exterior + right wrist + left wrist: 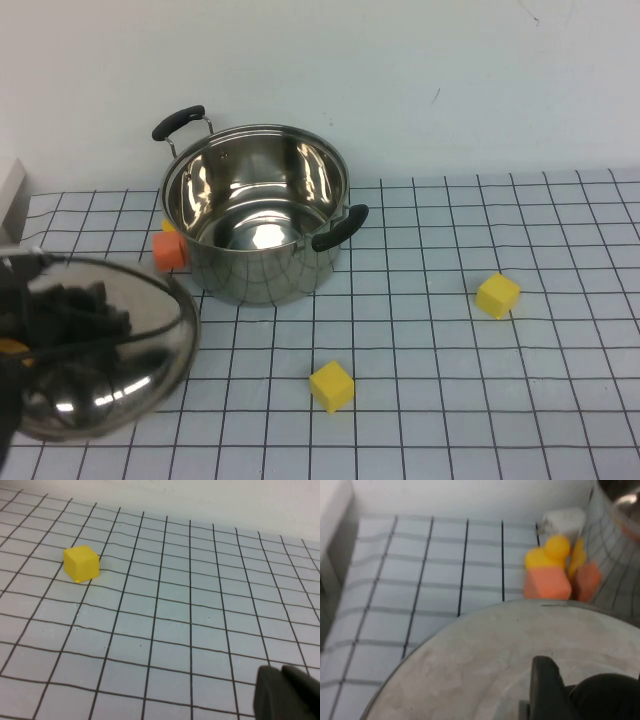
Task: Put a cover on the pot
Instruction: Pick up the pot lid, then place the pot lid on the pot
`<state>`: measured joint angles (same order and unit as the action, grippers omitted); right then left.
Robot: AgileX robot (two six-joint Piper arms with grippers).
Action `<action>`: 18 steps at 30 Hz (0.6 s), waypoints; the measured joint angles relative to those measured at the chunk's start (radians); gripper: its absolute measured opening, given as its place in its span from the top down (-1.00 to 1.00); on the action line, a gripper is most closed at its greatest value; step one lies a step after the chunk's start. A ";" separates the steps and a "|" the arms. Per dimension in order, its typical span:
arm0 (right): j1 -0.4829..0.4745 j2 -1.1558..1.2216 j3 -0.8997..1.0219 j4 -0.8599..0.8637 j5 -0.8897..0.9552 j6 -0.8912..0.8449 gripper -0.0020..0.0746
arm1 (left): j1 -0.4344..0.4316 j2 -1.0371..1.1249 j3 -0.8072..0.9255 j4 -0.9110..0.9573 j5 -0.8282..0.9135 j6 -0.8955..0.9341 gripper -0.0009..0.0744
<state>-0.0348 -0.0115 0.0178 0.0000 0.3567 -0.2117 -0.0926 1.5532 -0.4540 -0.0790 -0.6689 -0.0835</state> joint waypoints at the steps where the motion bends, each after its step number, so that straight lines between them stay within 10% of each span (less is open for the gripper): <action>1: 0.000 0.000 0.000 0.000 0.000 0.000 0.92 | 0.000 -0.044 -0.013 -0.011 0.056 0.016 0.15; 18: 0.000 0.000 0.000 0.000 0.000 0.000 0.92 | -0.083 -0.096 -0.672 0.104 0.675 -0.147 0.15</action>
<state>-0.0348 -0.0115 0.0178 0.0000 0.3567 -0.2117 -0.1761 1.4577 -1.1259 0.0254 0.0058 -0.2307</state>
